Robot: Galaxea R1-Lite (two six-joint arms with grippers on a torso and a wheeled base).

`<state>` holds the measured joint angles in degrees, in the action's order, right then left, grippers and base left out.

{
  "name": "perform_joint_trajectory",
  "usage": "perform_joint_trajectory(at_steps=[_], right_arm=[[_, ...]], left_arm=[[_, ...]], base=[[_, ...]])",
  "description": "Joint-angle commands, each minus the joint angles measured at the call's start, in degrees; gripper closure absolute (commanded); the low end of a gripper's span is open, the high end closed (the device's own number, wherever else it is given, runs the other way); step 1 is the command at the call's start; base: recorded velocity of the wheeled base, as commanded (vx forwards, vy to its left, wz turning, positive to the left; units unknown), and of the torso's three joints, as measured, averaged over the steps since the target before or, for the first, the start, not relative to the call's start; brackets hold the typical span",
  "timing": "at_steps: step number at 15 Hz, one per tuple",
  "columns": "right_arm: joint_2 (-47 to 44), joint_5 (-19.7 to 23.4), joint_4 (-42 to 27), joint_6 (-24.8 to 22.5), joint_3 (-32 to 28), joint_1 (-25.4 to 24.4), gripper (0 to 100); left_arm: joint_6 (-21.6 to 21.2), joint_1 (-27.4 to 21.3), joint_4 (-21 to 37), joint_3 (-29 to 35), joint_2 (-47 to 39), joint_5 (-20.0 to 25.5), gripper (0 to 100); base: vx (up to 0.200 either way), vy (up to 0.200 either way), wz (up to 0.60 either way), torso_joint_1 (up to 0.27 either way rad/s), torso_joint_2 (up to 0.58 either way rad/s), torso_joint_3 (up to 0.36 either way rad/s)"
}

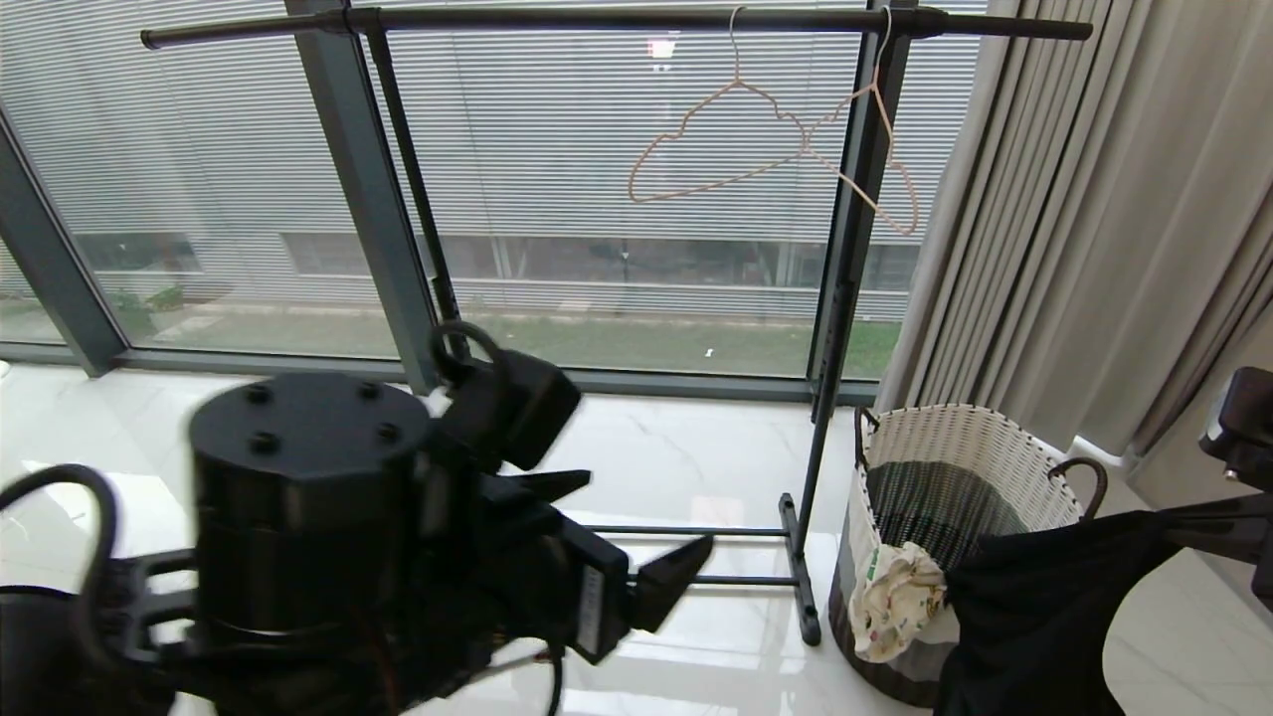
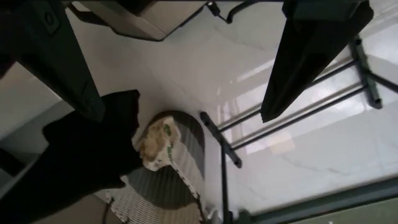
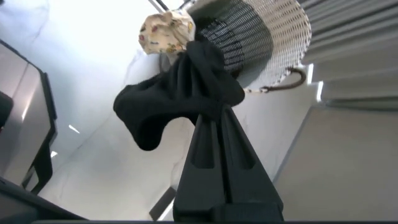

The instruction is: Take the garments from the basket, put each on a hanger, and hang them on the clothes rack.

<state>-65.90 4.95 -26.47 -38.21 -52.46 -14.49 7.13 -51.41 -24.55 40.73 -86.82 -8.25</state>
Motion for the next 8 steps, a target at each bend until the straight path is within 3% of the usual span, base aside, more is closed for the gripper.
perform_joint_trajectory(at_steps=[1,5,8], right_arm=[[-2.48,0.06,0.01,-0.03,-1.60,-1.94,100],[-3.62,0.15,-1.75,-0.03,-4.32,-4.75,100],[-2.92,0.41,-2.80,-0.03,-4.67,-5.63,100]], left_arm=[[3.59,-9.59,-1.46,8.67,-15.57,-2.38,0],[4.82,-15.04,-1.46,19.12,-28.23,-3.17,0],[7.72,-16.53,-1.46,34.07,-41.24,-6.60,0]], base=[[0.000,0.000,0.00,0.000,0.00,0.000],[0.000,0.000,0.00,0.000,0.00,0.000],[0.000,0.000,0.00,0.000,0.00,0.000]])
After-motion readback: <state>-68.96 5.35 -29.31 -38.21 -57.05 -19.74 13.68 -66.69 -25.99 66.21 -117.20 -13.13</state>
